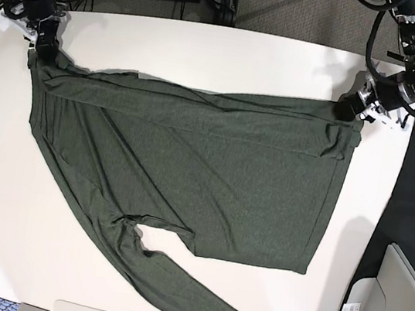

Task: Fold the T-shirt properly
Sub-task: 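Open both grippers to release the folded shoulder edge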

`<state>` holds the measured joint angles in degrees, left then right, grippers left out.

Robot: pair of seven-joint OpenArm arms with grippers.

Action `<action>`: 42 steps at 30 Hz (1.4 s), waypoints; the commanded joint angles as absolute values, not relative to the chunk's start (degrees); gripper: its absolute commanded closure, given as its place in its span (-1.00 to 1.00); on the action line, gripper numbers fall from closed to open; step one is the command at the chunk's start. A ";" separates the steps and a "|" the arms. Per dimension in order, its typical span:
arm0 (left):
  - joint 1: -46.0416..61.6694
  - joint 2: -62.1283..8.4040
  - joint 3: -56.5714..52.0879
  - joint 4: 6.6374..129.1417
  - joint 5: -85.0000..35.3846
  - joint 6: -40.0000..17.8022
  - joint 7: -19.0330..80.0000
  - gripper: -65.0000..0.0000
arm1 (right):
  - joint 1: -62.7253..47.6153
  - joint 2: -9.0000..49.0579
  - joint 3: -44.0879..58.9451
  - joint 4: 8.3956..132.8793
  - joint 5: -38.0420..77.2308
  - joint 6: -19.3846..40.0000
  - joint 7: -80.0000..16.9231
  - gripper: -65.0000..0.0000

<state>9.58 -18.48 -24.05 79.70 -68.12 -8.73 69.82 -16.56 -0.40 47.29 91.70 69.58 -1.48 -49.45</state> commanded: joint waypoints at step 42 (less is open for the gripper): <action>21.58 -23.69 -24.22 87.78 -67.30 -8.22 70.73 0.79 | -26.59 0.57 49.54 99.65 70.11 -1.89 -48.92 0.64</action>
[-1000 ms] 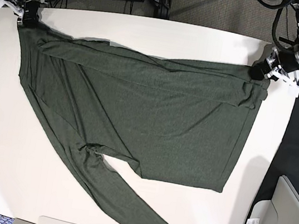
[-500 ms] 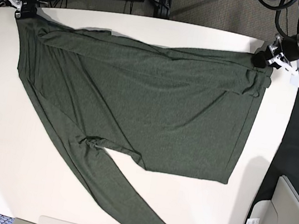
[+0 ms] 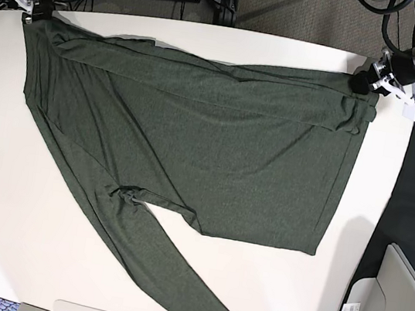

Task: Fold the T-shirt properly
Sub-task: 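Open both grippers to release the folded shoulder edge, then raise both grippers up and away from the shirt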

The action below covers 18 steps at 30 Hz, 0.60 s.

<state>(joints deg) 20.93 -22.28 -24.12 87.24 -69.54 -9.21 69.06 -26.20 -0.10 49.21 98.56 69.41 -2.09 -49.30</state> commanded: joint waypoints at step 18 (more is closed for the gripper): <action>21.49 -25.63 -24.48 92.97 -67.03 -8.22 70.37 0.56 | -29.05 2.33 49.45 99.65 73.63 -1.89 -49.27 0.36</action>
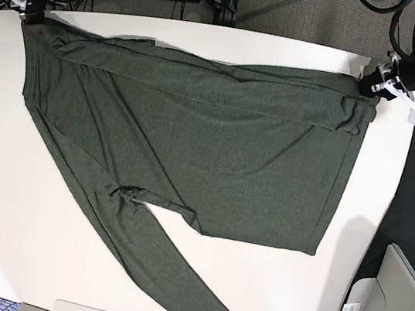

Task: Fold the T-shirt properly
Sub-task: 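Raise both grippers up and away from the shirt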

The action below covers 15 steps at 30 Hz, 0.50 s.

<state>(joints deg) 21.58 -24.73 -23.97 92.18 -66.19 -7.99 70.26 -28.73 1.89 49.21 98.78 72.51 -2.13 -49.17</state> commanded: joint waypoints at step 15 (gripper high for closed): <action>20.09 -24.13 -24.40 91.21 -67.03 -8.13 70.20 0.56 | -29.93 2.33 49.45 99.74 74.51 -1.63 -49.27 0.36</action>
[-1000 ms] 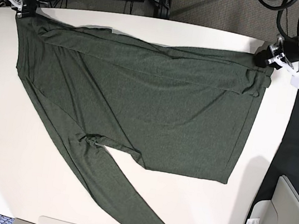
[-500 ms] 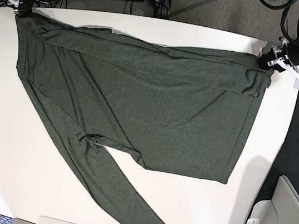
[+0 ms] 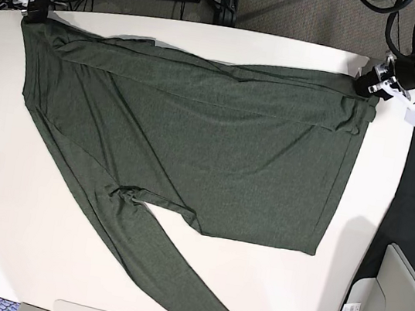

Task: Fold the T-shirt properly
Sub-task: 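Raise both grippers up and away from the shirt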

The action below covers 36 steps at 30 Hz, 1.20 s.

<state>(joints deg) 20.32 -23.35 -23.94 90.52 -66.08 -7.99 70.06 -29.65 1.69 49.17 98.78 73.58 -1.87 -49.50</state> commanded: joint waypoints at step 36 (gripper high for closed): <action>26.07 -26.59 -24.48 92.79 -67.12 -8.22 70.11 1.00 | -30.11 5.23 54.46 99.56 74.51 -1.63 -49.27 0.36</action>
